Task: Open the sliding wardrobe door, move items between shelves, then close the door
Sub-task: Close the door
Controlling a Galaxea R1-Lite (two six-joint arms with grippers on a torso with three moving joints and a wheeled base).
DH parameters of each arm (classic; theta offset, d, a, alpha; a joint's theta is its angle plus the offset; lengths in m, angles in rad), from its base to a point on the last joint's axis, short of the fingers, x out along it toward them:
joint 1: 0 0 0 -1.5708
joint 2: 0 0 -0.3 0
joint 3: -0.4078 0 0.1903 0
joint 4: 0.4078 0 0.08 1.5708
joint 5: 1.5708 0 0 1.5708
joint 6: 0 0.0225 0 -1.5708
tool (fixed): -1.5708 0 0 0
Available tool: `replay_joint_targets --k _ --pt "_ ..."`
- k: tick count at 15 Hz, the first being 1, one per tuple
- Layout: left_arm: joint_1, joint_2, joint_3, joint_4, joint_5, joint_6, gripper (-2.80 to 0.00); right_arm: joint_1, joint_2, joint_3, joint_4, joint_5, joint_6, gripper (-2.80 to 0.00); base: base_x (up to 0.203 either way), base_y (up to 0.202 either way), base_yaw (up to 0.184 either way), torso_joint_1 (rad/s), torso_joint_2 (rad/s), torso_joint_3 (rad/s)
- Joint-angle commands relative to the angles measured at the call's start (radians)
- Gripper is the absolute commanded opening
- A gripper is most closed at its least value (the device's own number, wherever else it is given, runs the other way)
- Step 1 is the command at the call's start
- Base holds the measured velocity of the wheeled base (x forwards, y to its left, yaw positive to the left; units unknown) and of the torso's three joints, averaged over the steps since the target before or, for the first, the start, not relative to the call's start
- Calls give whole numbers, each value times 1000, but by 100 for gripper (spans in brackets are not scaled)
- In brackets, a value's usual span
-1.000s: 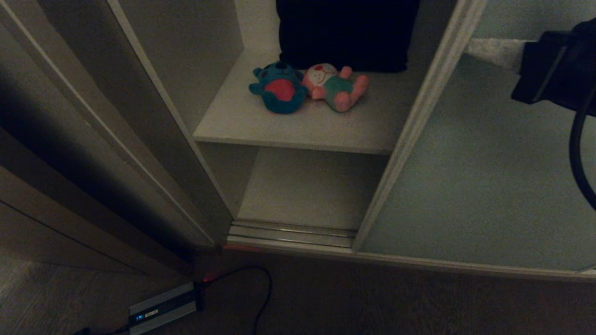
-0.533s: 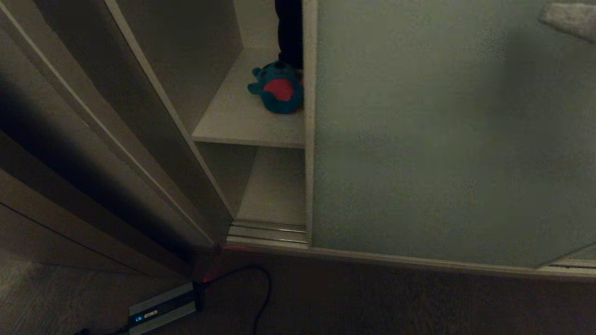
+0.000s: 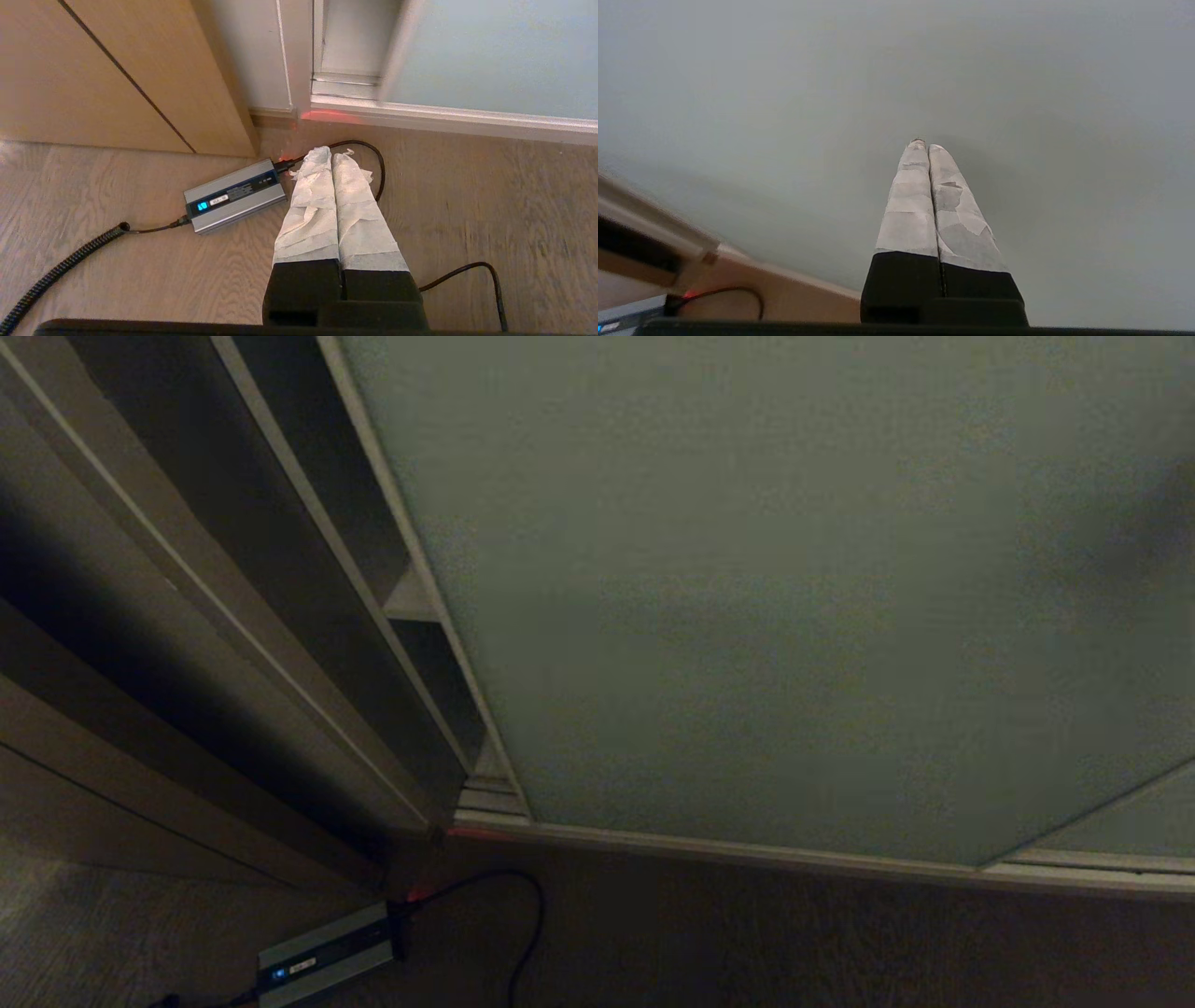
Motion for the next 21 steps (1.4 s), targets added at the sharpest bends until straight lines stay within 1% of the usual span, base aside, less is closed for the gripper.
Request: replay_joint_targets --k 1,2,3,6,8,9,10,12,13,15,16,17,19,21 --pt "1 1 0 1 0 0 -280 -57 -35 -10 1 2 9 -280 0 0 0 0 0 0" --pt "1 1 0 1 0 0 -280 -115 -50 -10 5 2 17 -280 0 0 0 0 0 0" --pt "0 1 0 1 0 0 -280 -200 -59 -6 8 2 25 -280 0 0 0 0 0 0" --pt "0 1 0 1 0 0 -280 -543 -82 30 2 1 73 -280 0 0 0 0 0 0" --pt "0 1 0 1 0 0 -280 -729 -74 93 -55 2 104 -280 0 0 0 0 0 0" --pt "-1 1 0 1 0 0 -280 -803 -53 124 -109 4 127 -280 0 0 0 0 0 0" --pt "1 1 0 1 0 0 -280 -848 -20 141 -159 11 146 -280 0 0 0 0 0 0" --pt "-1 1 0 1 0 0 -280 -869 73 144 -224 91 163 -280 0 0 0 0 0 0" --pt "1 1 0 1 0 0 -280 -865 119 146 -250 132 169 -280 0 0 0 0 0 0" --pt "1 1 0 1 0 0 -280 -856 229 133 -298 225 212 -280 0 0 0 0 0 0" --pt "1 1 0 1 0 0 -280 -855 280 121 -325 258 227 -280 0 0 0 0 0 0" --pt "1 1 0 0 0 0 -280 -855 334 105 -356 283 237 -280 0 0 0 0 0 0" --pt "1 1 0 1 0 0 -280 -855 408 70 -409 304 246 -280 0 0 0 0 0 0" --pt "-1 1 0 1 0 0 -280 -852 410 45 -419 313 253 -280 0 0 0 0 0 0"
